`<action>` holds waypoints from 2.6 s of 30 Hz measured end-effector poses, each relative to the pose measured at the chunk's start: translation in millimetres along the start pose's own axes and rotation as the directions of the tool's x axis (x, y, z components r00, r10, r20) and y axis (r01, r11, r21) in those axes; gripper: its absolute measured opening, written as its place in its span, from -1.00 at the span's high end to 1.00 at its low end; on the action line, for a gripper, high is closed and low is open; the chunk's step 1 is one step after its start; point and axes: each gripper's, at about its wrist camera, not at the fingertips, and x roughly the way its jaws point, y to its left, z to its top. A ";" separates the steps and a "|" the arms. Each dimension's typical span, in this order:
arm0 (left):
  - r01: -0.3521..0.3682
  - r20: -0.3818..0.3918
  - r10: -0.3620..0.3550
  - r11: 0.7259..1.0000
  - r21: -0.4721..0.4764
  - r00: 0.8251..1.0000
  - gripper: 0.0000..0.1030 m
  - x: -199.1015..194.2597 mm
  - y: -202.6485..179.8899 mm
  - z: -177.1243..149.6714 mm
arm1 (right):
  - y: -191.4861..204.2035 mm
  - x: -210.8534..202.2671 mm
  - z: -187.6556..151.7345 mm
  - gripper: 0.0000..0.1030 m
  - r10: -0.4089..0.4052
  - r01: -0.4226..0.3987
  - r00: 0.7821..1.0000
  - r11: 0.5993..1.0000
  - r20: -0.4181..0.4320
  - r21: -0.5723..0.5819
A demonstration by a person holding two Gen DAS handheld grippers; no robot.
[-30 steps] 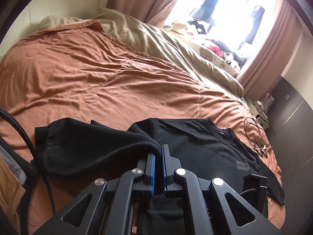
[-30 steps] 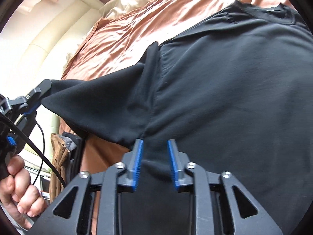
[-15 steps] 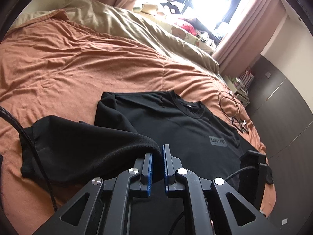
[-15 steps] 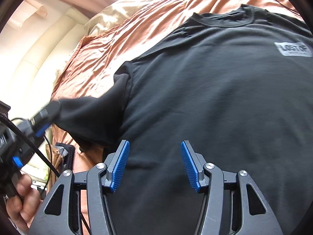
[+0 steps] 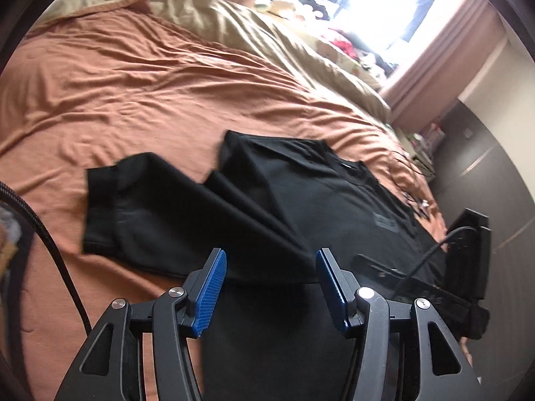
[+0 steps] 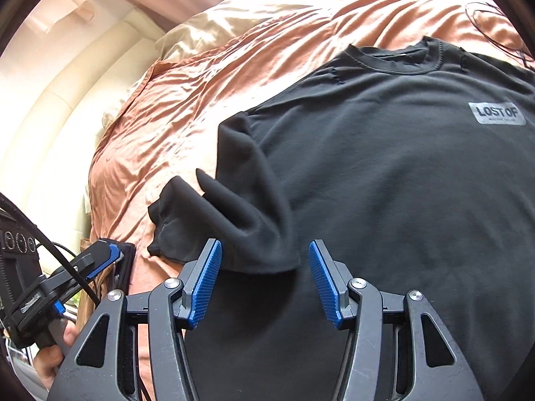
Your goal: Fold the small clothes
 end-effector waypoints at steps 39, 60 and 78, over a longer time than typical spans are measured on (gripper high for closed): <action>-0.210 -0.025 0.208 0.972 -0.105 0.978 0.74 55.1 100.0 9.1 | -5.4 44.5 9.3 -0.12 -0.190 0.189 0.982 0.977 -0.002 -0.100; -0.105 0.077 0.093 0.979 0.173 0.993 0.75 53.2 -99.5 60.6 | -115.7 -64.4 4.2 -0.12 -0.130 0.125 0.989 0.990 0.075 0.067; 0.022 -0.046 -0.008 0.945 0.325 0.999 0.78 149.9 -257.9 39.9 | -232.5 -153.6 -18.8 -0.12 -0.133 0.090 0.979 0.962 0.155 0.260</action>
